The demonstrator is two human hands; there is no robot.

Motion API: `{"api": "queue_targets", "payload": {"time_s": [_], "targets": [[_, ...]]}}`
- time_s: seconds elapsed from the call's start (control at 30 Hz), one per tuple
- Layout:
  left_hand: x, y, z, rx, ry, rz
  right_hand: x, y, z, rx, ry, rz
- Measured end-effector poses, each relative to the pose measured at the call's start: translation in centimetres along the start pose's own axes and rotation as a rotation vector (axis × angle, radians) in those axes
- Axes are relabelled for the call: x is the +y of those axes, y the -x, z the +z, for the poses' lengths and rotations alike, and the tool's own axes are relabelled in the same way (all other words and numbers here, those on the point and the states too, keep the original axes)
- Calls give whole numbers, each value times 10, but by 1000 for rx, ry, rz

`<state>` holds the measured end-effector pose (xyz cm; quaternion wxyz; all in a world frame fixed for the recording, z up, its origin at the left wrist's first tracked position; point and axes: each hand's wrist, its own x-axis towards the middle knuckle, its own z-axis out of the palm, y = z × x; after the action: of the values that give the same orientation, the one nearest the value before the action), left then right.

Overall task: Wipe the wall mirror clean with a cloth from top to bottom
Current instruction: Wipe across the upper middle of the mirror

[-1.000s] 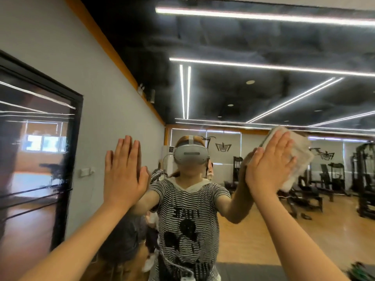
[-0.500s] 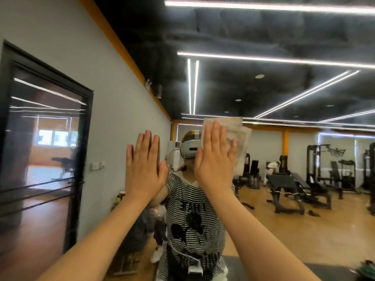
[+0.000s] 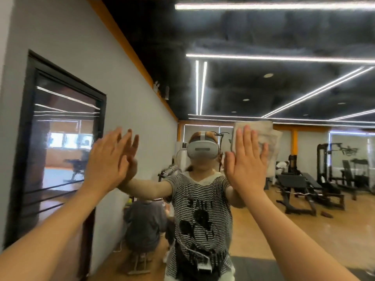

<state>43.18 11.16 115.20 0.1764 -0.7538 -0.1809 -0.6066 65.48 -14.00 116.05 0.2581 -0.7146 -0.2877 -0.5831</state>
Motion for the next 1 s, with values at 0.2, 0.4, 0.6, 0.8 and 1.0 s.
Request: {"api": "queue_targets", "payload": {"time_s": [0.2,0.4,0.6,0.8,1.0], "targets": [[-65,11,11,35,60,-297,-3,0,-3,2,7,9],[-70,15,27,53,61,-254,-3,0,-4,12,23,23],[-69,13,29,62,63,-232,-5,-1,-6,23,-39,54],[-72,15,36,104,54,-205,-21,-2,-4,45,-59,156],[-72,15,35,84,54,-208,-125,-7,16,37,-86,354]]}}
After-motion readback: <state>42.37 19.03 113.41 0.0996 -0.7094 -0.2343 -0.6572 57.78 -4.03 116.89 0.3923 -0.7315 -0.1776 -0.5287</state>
